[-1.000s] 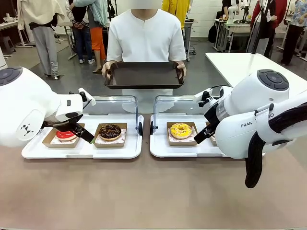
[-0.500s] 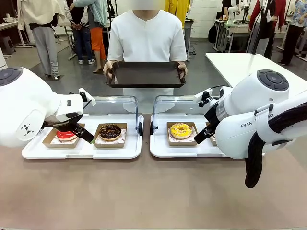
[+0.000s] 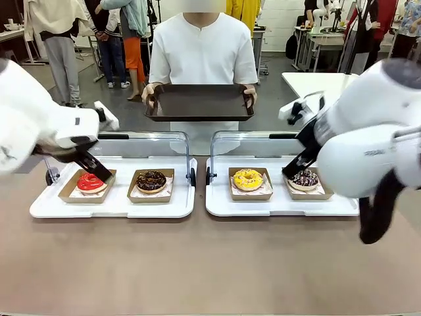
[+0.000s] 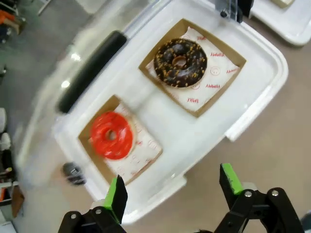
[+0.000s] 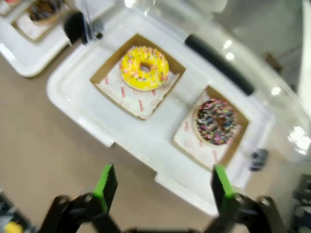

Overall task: Provide the desired donut to the person.
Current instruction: Pick up and lift the Paper togo box containing the Donut pointed at by the person.

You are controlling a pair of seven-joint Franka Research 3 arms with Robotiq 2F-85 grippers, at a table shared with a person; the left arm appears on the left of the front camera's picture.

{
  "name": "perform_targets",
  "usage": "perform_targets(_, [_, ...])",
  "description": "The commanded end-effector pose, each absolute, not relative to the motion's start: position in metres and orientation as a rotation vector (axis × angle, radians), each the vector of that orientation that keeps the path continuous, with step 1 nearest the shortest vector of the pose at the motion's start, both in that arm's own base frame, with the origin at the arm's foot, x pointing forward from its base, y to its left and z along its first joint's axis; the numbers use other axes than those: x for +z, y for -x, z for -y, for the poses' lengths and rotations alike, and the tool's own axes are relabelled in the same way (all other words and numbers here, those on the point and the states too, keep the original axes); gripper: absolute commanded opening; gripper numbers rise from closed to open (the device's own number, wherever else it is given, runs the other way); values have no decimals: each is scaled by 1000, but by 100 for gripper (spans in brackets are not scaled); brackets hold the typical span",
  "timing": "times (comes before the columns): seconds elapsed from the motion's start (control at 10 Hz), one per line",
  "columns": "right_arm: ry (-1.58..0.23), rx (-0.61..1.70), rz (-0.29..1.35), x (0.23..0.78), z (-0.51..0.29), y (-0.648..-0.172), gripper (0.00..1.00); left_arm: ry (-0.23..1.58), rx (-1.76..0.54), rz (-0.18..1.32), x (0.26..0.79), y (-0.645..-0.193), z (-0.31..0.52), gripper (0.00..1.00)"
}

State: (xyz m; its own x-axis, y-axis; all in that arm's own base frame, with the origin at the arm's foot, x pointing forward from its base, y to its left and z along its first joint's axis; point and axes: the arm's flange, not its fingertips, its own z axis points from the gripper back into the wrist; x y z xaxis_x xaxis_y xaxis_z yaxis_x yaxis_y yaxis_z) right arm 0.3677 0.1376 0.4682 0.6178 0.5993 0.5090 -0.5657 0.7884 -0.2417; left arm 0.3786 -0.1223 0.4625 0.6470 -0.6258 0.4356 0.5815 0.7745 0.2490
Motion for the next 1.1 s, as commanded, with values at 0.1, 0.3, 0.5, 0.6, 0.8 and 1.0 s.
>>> perform_targets(0.1, [93, 692, 569, 544, -133, -329, 100, -115, -722, 517, 552, -364, 110, 100])
perform_targets(0.3, [107, 717, 564, 580, -140, -311, 100, -137, -717, 547, 593, -359, 112, 100])
perform_targets(0.5, [89, 686, 584, 575, -133, -309, 100, -124, -704, 550, 591, -354, 108, 100])
perform_targets(0.6, [89, 686, 584, 575, -133, -309, 100, -124, -704, 550, 591, -354, 108, 100])
perform_targets(0.8, [117, 701, 580, 587, -137, -305, 100, -144, -711, 554, 601, -355, 110, 100])
perform_targets(1.0, [-406, 848, 374, 603, -79, -333, 100, 278, -994, 507, 601, -350, 66, 100])
